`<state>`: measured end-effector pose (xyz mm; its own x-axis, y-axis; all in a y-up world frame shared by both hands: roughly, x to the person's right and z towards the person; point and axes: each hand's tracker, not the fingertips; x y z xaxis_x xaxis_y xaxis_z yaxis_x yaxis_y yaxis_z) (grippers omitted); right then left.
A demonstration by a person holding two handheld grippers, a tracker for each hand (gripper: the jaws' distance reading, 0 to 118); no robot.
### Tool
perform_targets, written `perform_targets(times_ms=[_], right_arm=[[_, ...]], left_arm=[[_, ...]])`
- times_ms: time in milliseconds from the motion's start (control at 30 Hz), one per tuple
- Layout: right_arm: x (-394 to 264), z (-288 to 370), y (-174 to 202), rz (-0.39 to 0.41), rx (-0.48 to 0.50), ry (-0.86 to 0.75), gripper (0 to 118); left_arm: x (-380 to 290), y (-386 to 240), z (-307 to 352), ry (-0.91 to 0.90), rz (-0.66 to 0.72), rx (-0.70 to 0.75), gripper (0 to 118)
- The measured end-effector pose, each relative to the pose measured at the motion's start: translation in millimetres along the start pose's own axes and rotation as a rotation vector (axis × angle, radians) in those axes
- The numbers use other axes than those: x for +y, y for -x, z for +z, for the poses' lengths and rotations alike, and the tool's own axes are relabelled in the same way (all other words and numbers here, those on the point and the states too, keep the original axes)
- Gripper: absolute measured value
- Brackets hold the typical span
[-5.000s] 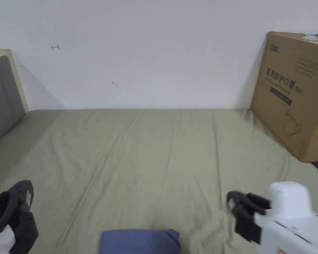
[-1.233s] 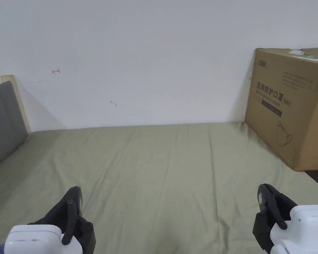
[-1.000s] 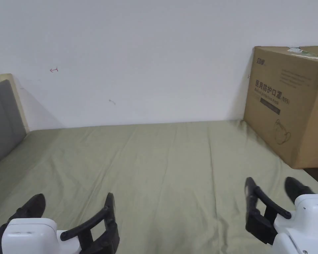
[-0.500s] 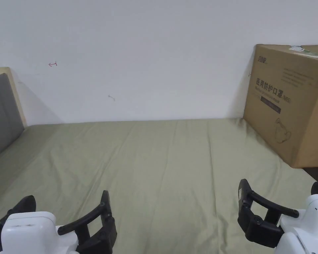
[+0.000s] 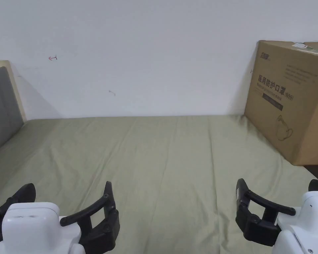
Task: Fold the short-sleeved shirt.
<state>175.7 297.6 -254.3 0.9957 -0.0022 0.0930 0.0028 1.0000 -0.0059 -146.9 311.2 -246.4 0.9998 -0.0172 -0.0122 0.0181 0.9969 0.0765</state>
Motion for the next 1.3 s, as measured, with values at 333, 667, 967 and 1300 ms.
perform_targets(times_ms=[333, 667, 967, 1300], right_arm=[[3.7, -6.5, 8.8, 0.041, 0.014, 0.013, 115], [-7.8, -16.2, 14.6, 0.040, 0.019, 0.064, 115], [-5.7, -15.5, 17.8, 0.052, 0.030, 0.059, 115], [-9.4, -6.6, 17.2, 0.051, 0.027, 0.084, 115]], left_arm=[[-3.7, 4.1, -9.4, 0.063, 0.057, -0.021, 111], [-6.9, -4.3, -13.1, 0.107, 0.020, 0.006, 111], [-12.5, -11.9, -13.7, 0.142, -0.021, 0.006, 111], [-13.2, -11.2, -13.5, 0.139, -0.003, 0.004, 111]])
